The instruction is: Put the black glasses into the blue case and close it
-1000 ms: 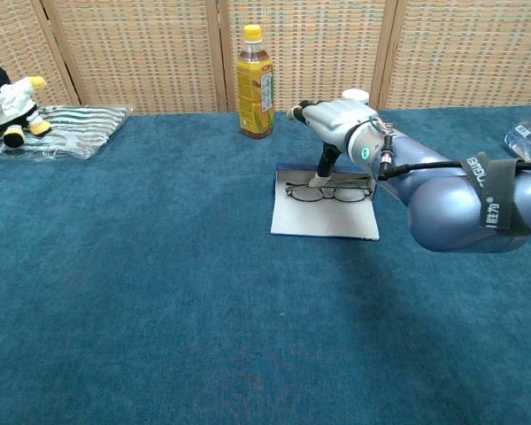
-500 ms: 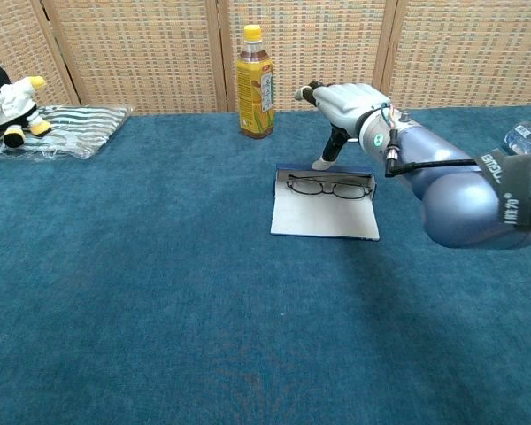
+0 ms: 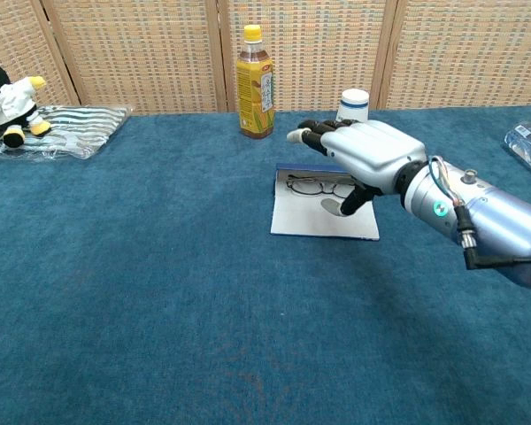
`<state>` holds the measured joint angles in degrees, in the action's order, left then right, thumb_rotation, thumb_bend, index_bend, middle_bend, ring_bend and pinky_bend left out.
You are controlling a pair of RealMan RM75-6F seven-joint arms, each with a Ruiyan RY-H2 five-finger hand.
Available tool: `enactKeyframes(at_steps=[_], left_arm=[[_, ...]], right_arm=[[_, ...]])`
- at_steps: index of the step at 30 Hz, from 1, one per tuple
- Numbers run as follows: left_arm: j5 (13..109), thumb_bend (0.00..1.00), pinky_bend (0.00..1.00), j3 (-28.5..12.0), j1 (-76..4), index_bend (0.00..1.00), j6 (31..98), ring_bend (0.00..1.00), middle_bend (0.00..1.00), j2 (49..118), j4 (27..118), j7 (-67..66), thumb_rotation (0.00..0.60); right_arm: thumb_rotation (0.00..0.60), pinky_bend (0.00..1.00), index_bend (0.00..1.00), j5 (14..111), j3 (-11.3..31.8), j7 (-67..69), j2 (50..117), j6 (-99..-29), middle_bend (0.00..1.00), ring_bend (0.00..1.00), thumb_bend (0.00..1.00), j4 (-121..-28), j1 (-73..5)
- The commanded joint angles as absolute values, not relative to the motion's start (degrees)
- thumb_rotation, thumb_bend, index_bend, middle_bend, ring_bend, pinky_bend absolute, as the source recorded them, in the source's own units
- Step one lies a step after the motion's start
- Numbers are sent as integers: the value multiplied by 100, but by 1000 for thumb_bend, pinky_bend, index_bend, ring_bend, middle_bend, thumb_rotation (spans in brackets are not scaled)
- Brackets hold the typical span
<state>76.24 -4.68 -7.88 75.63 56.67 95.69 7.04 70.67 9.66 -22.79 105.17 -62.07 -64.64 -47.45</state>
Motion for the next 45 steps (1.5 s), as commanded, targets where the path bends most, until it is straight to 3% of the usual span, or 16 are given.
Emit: enactKeyframes(at_steps=[1, 12, 21, 45], left_arm=[[7632, 0, 0, -464, -784, 0, 7568, 0, 0, 5663, 9565, 717, 600], [7553, 0, 0, -489, -801, 0, 7492, 0, 0, 5650, 9476, 825, 600], [7459, 0, 0, -508, -848, 0, 7387, 0, 0, 5674, 9441, 784, 600], [7294, 0, 0, -538, -918, 0, 7237, 0, 0, 5729, 9401, 681, 600]], right_arm=[[600, 82, 0, 7137, 896, -2365, 10665, -6211, 0, 0, 414, -6324, -4691], [600, 82, 0, 7422, 760, -2377, 11135, -6090, 0, 0, 414, -5361, -4691], [600, 82, 0, 7636, 628, -2332, 11277, -5967, 0, 0, 414, -5125, -4635], [600, 82, 0, 7719, 869, -2096, 11568, -5715, 0, 0, 429, -4461, -4655]])
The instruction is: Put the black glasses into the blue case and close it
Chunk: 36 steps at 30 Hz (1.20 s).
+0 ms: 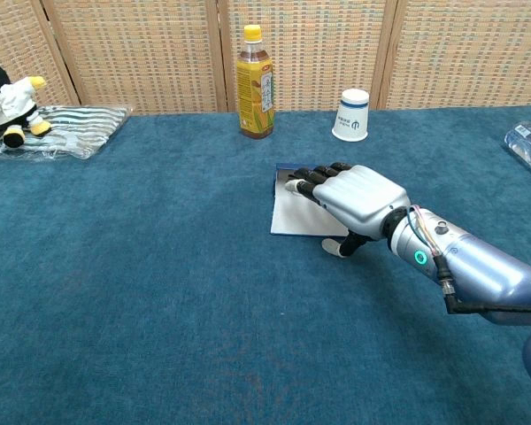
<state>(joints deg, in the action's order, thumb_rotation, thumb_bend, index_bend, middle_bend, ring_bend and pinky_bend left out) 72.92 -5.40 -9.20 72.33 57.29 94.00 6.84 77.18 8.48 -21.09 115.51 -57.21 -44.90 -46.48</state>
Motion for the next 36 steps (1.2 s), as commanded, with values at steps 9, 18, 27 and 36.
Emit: enactKeyframes(at_steps=[9, 18, 27, 36], left_arm=[[7298, 0, 0, -539, -923, 0, 7237, 0, 0, 5734, 9405, 673, 600], [7308, 0, 0, -535, -918, 0, 7251, 0, 0, 5730, 9418, 667, 600], [7303, 0, 0, -535, -919, 0, 7249, 0, 0, 5731, 9416, 663, 600], [7285, 0, 0, -536, -919, 0, 7246, 0, 0, 5741, 9415, 645, 600]], right_arm=[[600, 82, 0, 7719, 985, -2045, 11602, -5715, 0, 0, 440, -4330, -4675], [600, 82, 43, 7738, 1028, -2065, 11622, -5696, 0, 0, 444, -4256, -4693], [600, 82, 139, 7820, 1131, -1806, 11726, -5883, 0, 0, 490, -3991, -4742], [600, 82, 182, 7688, 1337, -1705, 11848, -5698, 0, 0, 489, -3660, -4921]])
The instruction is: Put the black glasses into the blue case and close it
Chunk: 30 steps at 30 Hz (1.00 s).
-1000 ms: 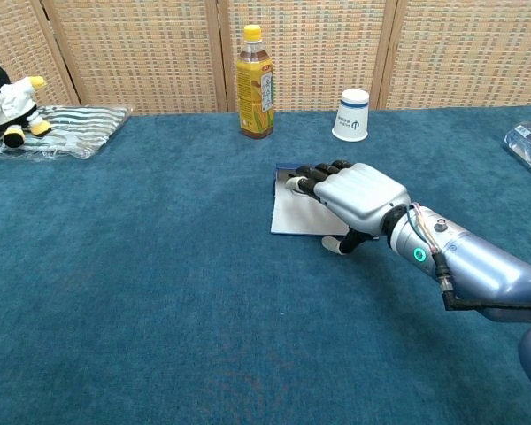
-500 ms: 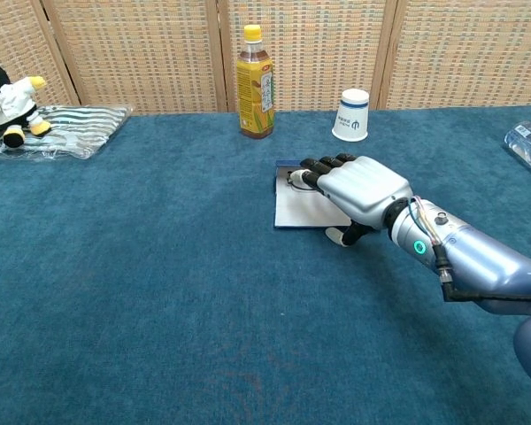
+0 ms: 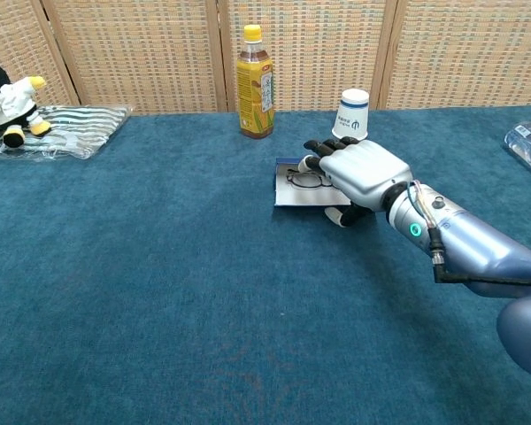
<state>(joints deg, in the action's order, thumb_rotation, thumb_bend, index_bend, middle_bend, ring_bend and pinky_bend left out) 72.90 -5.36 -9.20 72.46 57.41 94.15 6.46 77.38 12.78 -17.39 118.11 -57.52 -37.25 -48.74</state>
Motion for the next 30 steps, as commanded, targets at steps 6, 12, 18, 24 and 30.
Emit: enactKeyframes(at_steps=[6, 12, 18, 24, 30], left_arm=[[7264, 0, 0, -546, -924, 0, 7240, 0, 0, 5745, 9412, 642, 600], [7250, 0, 0, -548, -934, 0, 7213, 0, 0, 5748, 9405, 648, 600], [7263, 0, 0, -546, -928, 0, 7223, 0, 0, 5736, 9418, 666, 600], [7302, 0, 0, -534, -927, 0, 7219, 0, 0, 5719, 9425, 700, 600], [7353, 0, 0, -511, -917, 0, 7229, 0, 0, 5705, 9435, 732, 600]], right_arm=[[600, 82, 312, 7622, 1406, -1605, 11903, -5541, 0, 0, 466, -3479, -5017], [600, 82, 505, 7759, 1321, -1317, 11948, -5657, 0, 0, 466, -3338, -5019], [600, 88, 610, 7832, 1298, -1070, 11983, -5743, 0, 0, 466, -3203, -5034], [600, 94, 691, 7967, 1148, -954, 11910, -5847, 25, 0, 466, -3242, -4932], [600, 95, 697, 8231, 867, -846, 11533, -6139, 38, 0, 466, -3761, -4674]])
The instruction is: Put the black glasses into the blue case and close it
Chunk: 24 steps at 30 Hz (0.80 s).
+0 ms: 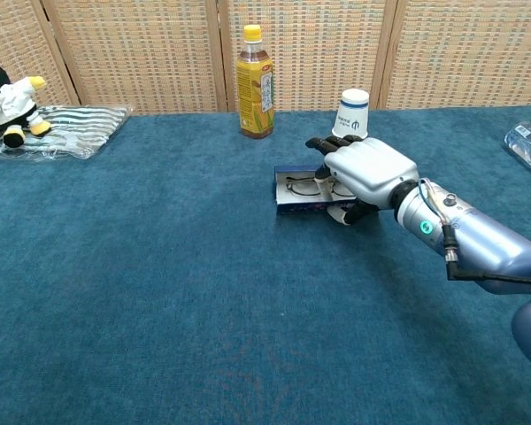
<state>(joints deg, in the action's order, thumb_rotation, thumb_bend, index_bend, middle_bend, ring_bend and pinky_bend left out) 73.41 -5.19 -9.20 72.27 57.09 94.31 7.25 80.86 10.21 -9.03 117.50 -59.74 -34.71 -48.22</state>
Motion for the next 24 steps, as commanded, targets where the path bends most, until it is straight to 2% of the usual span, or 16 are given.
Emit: enactKeyframes(at_steps=[1, 7, 18, 24], left_arm=[[7361, 0, 0, -507, -915, 0, 7230, 0, 0, 5704, 9437, 734, 600], [7417, 0, 0, -485, -904, 0, 7259, 0, 0, 5699, 9459, 727, 600], [7437, 0, 0, -458, -899, 0, 7274, 0, 0, 5706, 9509, 637, 600], [7377, 0, 0, -458, -917, 0, 7215, 0, 0, 5721, 9491, 608, 600]], right_arm=[[600, 95, 698, 8260, 832, -838, 11466, -6174, 38, 0, 466, -3862, -4636], [600, 95, 702, 8390, 610, -932, 10928, -6274, 38, 0, 466, -4714, -4386], [600, 94, 710, 8698, 48, -1671, 9588, -6260, 56, 0, 466, -7131, -4031], [600, 95, 710, 8823, -132, -2249, 9295, -6117, 56, 0, 466, -7583, -4018]])
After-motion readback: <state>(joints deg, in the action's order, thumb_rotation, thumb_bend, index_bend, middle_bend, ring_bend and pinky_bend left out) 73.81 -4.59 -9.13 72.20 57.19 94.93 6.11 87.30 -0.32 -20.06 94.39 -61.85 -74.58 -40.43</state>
